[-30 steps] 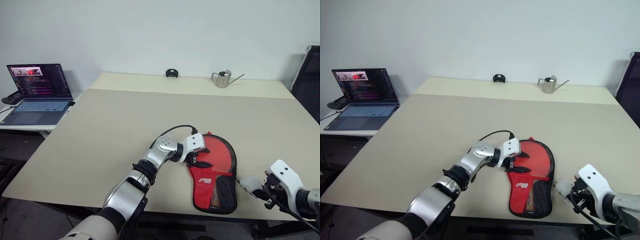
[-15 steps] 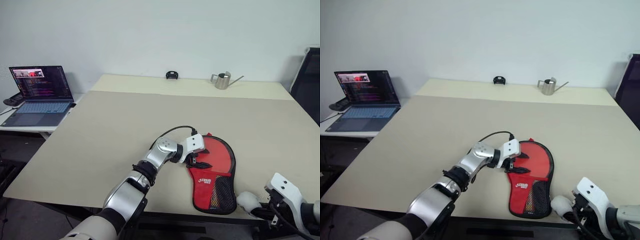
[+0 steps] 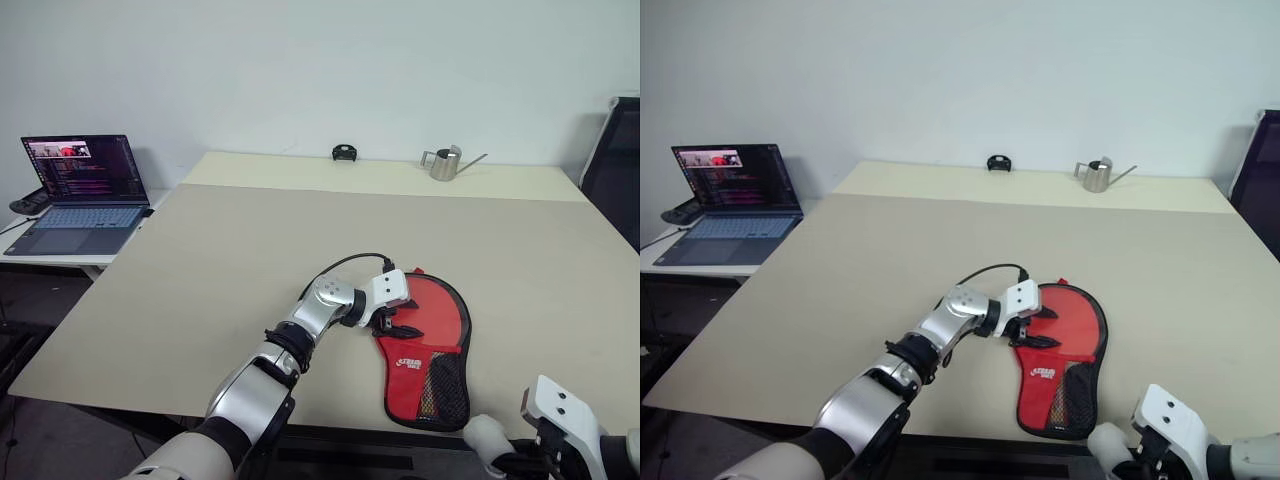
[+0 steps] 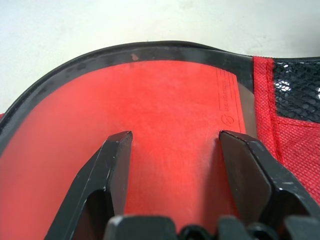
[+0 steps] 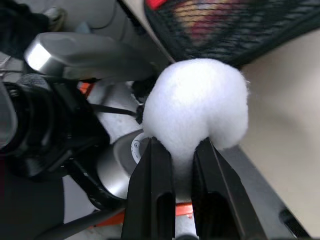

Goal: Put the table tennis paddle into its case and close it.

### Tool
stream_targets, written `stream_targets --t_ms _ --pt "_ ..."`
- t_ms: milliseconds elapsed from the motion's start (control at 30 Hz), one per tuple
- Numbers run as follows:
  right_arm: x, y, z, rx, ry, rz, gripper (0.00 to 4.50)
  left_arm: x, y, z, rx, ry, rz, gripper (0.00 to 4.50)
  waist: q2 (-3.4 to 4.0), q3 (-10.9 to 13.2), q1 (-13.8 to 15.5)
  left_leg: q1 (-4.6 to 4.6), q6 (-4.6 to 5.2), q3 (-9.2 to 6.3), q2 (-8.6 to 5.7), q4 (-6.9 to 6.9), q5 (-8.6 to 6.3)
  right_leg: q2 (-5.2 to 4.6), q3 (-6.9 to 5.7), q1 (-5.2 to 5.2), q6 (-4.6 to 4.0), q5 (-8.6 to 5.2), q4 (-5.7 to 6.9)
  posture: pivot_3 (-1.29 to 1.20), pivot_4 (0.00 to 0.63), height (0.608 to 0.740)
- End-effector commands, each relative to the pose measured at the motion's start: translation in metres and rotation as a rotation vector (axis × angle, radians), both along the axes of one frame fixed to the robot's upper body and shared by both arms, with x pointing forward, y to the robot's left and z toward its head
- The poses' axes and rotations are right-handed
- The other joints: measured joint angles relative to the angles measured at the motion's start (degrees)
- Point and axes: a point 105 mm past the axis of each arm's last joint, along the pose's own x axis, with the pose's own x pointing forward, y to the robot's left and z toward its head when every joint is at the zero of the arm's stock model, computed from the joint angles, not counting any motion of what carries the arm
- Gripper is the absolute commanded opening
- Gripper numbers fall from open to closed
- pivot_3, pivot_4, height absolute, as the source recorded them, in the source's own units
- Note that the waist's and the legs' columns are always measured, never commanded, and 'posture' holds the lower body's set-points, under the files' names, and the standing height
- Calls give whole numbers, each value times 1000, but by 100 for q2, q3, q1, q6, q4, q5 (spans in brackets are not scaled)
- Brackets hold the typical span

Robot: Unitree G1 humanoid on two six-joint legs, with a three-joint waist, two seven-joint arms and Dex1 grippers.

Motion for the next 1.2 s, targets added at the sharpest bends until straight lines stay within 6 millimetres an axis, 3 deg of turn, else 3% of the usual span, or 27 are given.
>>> stream_targets --t_ms 33,233,433,967,1200 --pt "-23 36 1 115 78 179 60 -12 24 -53 209 103 28 3005 0 -2 -5 2 0 0 1 0 0 1 0 2 0 0 0 0 150 740" --pt "-22 47 -1 106 65 270 54 -12 23 -53 208 102 28 3005 0 -4 -10 19 0 -7 4 0 0 3 -6 22 -1 -7 0 0 150 740" --pt "-18 53 5 101 41 340 52 -11 24 -53 210 101 32 3005 -11 -1 -14 99 -3 -8 8 -61 -1 -4 -8 98 9 -30 -32 0 150 740" --pt "-46 51 0 83 89 513 42 -11 24 -53 214 101 35 3005 -4 -10 7 96 -8 -20 8 -75 -3 -25 -23 101 9 -30 -69 0 150 740" --pt "-36 58 1 92 16 506 31 -11 24 -54 215 101 36 3005 -9 -8 -5 98 -12 -15 0 -71 -5 -38 -20 105 14 -31 -70 0 150 740"
